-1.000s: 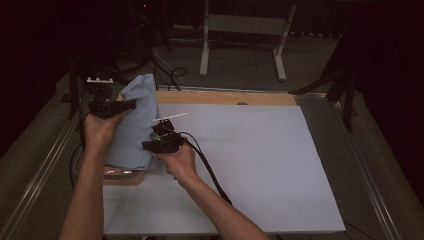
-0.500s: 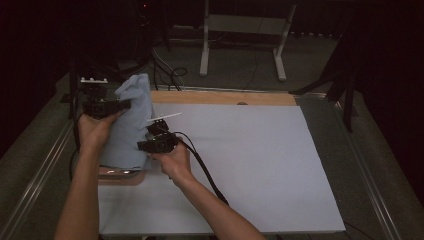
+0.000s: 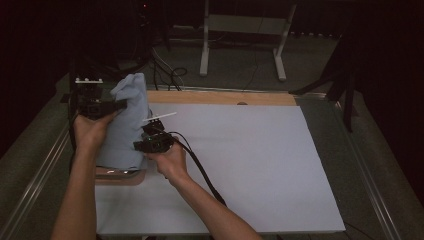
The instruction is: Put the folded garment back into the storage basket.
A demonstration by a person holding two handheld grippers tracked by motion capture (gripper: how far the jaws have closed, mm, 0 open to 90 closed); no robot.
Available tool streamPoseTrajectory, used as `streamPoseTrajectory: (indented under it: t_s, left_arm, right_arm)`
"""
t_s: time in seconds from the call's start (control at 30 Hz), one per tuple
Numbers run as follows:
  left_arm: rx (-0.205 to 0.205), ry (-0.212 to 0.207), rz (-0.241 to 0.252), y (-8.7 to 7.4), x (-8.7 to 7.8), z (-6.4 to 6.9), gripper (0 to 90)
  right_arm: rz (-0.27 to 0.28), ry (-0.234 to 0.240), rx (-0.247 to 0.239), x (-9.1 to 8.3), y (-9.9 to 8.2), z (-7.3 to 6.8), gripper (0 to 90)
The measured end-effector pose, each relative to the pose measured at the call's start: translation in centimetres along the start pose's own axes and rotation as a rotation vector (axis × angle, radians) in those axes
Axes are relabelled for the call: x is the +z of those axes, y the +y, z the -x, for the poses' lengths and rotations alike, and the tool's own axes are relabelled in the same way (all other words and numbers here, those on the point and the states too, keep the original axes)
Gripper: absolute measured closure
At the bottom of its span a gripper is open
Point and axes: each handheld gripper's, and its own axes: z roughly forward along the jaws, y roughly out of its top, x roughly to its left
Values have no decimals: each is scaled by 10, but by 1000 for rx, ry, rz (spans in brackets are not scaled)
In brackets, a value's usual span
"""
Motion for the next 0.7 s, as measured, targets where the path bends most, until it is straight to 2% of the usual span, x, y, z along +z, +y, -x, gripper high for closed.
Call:
streamPoseTrajectory:
  t_s: [0.7]
  left_arm:
    - [1,24,10,-1,-9,-9,823]
  right_arm:
    - [1,-6,-10,12,2,-9,818]
